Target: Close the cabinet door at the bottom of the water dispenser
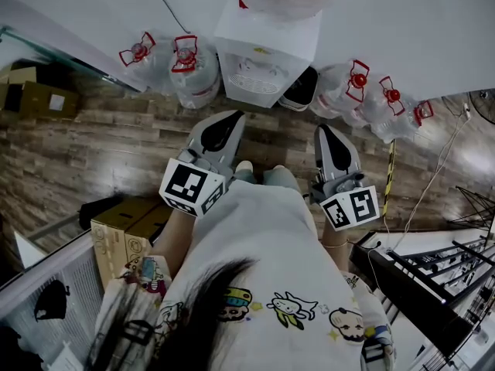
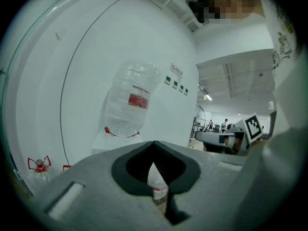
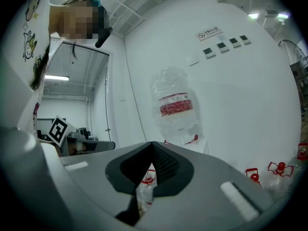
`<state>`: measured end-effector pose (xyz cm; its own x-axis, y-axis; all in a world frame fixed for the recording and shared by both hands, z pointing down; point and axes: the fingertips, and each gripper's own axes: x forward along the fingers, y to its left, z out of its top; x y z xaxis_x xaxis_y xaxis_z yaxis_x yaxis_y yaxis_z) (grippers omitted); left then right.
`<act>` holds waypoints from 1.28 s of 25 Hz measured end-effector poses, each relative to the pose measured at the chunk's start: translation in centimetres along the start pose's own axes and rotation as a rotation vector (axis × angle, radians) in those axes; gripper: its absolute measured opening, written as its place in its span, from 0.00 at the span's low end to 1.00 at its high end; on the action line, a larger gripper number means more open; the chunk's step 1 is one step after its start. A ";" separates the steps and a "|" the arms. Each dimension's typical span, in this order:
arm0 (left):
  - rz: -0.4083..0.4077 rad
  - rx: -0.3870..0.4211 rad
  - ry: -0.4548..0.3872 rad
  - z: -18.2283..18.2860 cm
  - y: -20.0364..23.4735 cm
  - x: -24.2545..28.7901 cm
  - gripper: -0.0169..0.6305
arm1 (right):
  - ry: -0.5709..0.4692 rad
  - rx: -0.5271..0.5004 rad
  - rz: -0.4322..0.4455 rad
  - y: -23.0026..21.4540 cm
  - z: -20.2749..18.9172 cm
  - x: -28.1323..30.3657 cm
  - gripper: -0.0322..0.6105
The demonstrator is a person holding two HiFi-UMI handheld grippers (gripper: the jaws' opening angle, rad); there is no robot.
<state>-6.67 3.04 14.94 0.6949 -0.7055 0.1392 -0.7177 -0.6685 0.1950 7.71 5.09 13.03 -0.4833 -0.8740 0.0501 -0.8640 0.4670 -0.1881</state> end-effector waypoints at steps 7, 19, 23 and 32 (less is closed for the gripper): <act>-0.008 0.008 0.002 -0.2 0.2 -0.2 0.02 | 0.004 -0.001 -0.003 0.4 -0.2 0.2 0.06; -0.003 0.011 -0.004 -0.5 0.1 -1.0 0.02 | 0.010 0.003 -0.013 1.0 -0.6 -0.6 0.06; 0.001 0.008 -0.003 -0.6 0.1 -1.1 0.02 | 0.006 0.009 -0.016 1.0 -0.6 -0.8 0.06; -0.002 0.007 -0.008 -0.6 -0.1 -1.1 0.02 | -0.001 0.020 -0.020 0.9 -0.5 -1.0 0.06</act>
<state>-7.34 4.00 15.34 0.6963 -0.7058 0.1306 -0.7164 -0.6719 0.1882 7.37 6.46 13.27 -0.4655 -0.8835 0.0532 -0.8707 0.4463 -0.2067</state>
